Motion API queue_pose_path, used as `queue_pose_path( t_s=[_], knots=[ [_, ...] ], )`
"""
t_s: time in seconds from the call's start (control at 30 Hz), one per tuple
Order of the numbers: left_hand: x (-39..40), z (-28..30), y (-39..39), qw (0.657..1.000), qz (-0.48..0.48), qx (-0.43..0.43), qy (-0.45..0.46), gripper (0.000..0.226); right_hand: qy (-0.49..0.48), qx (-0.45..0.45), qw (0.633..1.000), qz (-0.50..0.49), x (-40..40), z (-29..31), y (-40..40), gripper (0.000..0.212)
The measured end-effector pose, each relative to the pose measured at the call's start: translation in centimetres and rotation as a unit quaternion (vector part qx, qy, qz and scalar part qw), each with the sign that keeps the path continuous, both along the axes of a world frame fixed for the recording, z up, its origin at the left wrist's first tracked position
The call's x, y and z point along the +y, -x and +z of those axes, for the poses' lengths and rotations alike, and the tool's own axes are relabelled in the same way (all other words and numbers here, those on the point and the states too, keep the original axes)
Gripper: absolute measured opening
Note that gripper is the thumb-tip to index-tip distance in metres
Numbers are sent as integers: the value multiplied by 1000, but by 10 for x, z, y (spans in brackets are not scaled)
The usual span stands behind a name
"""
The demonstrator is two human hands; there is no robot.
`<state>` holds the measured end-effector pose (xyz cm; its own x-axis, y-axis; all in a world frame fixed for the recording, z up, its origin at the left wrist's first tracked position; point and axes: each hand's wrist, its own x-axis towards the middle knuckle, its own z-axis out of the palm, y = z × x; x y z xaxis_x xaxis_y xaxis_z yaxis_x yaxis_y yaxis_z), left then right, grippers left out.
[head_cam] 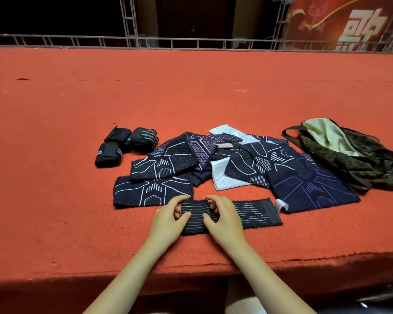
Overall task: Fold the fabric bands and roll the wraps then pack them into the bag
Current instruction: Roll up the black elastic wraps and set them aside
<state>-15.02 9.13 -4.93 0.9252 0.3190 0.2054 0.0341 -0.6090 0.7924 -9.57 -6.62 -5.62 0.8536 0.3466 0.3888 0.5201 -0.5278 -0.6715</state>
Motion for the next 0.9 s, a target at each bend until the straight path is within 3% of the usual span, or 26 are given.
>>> queue_pose_path(
  t_s=[0.13,0.23,0.47,0.57,0.63,0.7,0.77,0.9],
  knots=[
    [1,5,5,992,19,-39,119,39,5,-84,995,60,2,-3,4,27],
    [2,7,7,985,12,-53,167,39,19,-91,990,103,3,-7,5,25],
    [2,4,4,979,-8,-64,194,36,-3,-19,996,85,4,-3,5,40],
    [-2,5,4,972,-39,-56,226,33,-72,96,990,71,2,4,5,48],
    [-3,3,2,981,-69,-39,178,32,-106,148,981,68,1,8,3,42],
    [-2,-1,-1,995,-92,-20,41,41,-127,185,972,73,0,13,-1,39],
    [-6,-3,-5,996,-85,0,-37,46,-135,218,964,70,-2,20,-7,41],
    [-21,-4,-13,993,-33,23,-112,54,-57,178,982,32,-17,27,-20,29]
  ],
)
